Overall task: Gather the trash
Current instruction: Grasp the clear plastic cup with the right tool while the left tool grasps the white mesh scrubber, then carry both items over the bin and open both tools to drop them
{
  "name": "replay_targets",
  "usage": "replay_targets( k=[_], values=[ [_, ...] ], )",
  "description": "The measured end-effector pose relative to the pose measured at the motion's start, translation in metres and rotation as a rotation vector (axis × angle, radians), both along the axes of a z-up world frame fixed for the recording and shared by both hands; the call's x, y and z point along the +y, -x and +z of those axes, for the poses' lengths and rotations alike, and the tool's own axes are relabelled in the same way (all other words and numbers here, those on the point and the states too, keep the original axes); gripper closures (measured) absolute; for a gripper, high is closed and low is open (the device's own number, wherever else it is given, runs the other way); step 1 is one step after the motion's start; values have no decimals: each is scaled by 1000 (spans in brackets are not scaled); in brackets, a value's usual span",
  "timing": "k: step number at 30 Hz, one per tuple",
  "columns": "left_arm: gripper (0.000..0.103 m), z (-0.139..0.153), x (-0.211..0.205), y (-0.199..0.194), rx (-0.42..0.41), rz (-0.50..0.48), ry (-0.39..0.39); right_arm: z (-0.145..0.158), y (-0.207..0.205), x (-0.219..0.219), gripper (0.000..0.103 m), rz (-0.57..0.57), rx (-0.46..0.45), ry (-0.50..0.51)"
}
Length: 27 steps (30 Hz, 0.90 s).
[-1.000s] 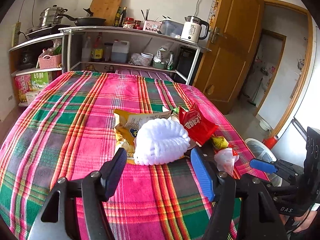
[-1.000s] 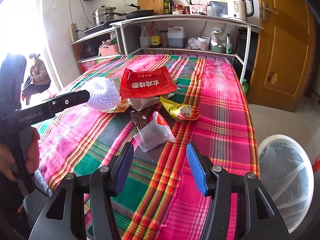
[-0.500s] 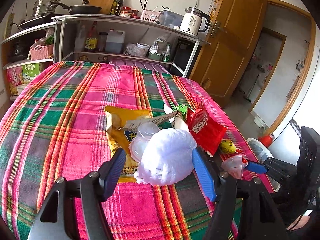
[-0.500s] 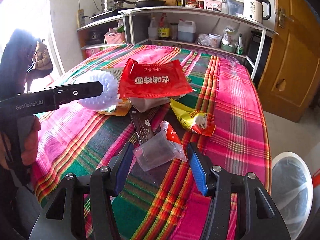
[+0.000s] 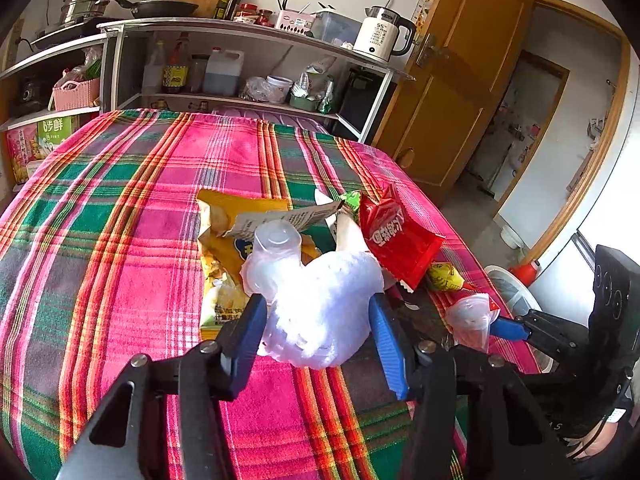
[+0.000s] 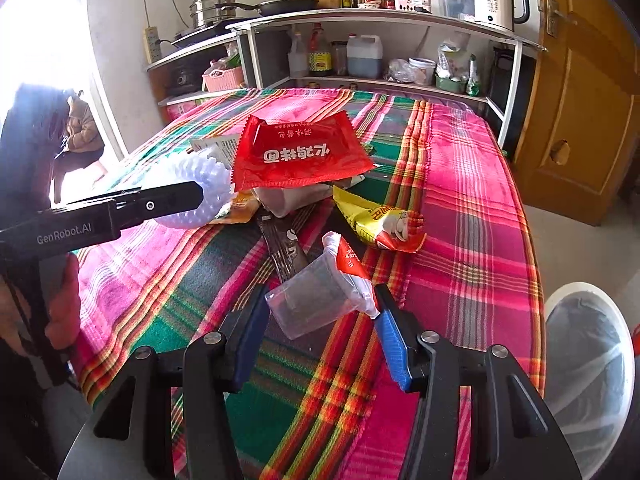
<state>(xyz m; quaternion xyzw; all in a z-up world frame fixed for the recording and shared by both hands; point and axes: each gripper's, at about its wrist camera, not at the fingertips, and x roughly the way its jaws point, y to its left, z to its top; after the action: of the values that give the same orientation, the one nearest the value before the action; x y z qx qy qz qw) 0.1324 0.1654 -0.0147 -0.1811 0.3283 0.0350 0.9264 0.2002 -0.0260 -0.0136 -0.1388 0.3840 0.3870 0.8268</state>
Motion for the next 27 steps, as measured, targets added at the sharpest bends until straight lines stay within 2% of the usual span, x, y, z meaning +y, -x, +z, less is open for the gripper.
replay_targets(
  k=[6, 16, 27],
  values=[
    [57, 4, -8, 8, -2, -6, -8, 7, 10, -16, 50, -20, 0, -29],
    [58, 24, -34, 23, -39, -41, -17, 20, 21, -52, 50, -81, -9, -74],
    [58, 37, -86, 17, -60, -148, -25, 34, 31, -97, 50, -171, -34, -99]
  ],
)
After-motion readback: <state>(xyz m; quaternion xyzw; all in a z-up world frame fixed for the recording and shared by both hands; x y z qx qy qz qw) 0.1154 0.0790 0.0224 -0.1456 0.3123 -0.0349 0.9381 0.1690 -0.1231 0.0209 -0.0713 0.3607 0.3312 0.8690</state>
